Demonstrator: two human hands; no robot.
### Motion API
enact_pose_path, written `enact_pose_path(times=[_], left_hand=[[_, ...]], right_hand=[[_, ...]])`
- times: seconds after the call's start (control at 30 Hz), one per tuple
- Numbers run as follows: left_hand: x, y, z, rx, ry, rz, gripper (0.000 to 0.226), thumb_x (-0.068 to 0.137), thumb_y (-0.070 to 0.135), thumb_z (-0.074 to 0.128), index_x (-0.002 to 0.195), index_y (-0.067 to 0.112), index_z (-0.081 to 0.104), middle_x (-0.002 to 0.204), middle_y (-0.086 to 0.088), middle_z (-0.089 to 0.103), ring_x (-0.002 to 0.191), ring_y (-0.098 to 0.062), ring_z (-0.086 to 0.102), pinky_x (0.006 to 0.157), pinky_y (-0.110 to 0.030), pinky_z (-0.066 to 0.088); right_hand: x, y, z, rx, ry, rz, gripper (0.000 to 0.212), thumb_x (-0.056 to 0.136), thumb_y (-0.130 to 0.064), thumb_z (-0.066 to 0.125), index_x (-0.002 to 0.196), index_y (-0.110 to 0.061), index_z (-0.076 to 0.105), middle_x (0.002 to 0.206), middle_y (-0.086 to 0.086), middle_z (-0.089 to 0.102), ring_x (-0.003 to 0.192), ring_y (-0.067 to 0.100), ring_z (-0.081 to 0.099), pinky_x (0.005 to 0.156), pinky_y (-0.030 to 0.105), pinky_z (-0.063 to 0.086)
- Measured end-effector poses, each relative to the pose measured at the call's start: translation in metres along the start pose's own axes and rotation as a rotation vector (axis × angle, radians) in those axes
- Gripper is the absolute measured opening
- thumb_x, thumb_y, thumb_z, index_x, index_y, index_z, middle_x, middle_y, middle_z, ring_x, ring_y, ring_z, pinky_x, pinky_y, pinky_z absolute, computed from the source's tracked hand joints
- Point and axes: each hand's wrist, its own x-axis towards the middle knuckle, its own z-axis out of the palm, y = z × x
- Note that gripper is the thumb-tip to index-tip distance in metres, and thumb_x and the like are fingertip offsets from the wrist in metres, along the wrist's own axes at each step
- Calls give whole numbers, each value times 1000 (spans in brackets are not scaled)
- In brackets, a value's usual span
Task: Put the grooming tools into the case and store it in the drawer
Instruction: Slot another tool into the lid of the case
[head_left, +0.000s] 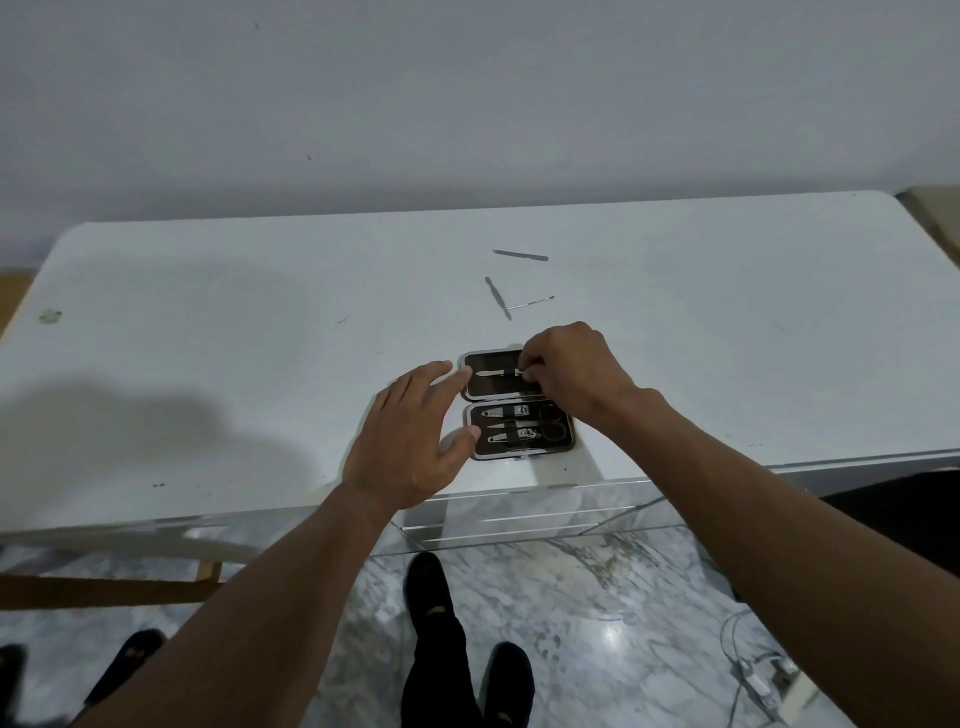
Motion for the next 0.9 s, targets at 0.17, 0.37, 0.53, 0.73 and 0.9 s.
enact_pose_path(times=[0.17,0.37,0.53,0.73,0.9], left_hand=[[0,-1,0,4,-4,-6,63,89,52,42,145,24,39,148,0,42,137,-19,38,109,-41,35],[0,-1,0,10,-5,0,63,89,52,42,145,23,39,148,1,42,137,-18,37,110,-39,34],[1,0,0,3,-6,3,64,89,51,42,146,23,38,150,2,41,139,-17,36,111,-38,34],[1,0,0,12,-5,1,63,89,50,43,145,23,39,149,2,41,138,-17,36,110,-38,35],[1,1,-2,0,-6,3,63,89,50,43,146,22,39,149,2,42,137,-17,37,110,-37,33]], right_hand=[[0,0,-4,-72,-20,-80,23,88,-6,58,102,-12,75,99,11,72,93,28,63,75,29,47],[1,5,-12,-169,-29,-72,17,86,-8,60,95,-11,74,93,14,73,87,32,66,76,35,55],[4,4,-8,-162,-44,-95,18,87,-7,58,93,-12,74,93,11,73,86,30,65,75,35,54],[6,4,-11,-142,-65,-92,14,86,-17,63,92,-15,75,91,10,73,87,30,65,74,34,52],[15,-2,-16,-72,10,-27,17,89,-26,61,91,-18,75,92,7,74,87,29,66,75,34,53]])
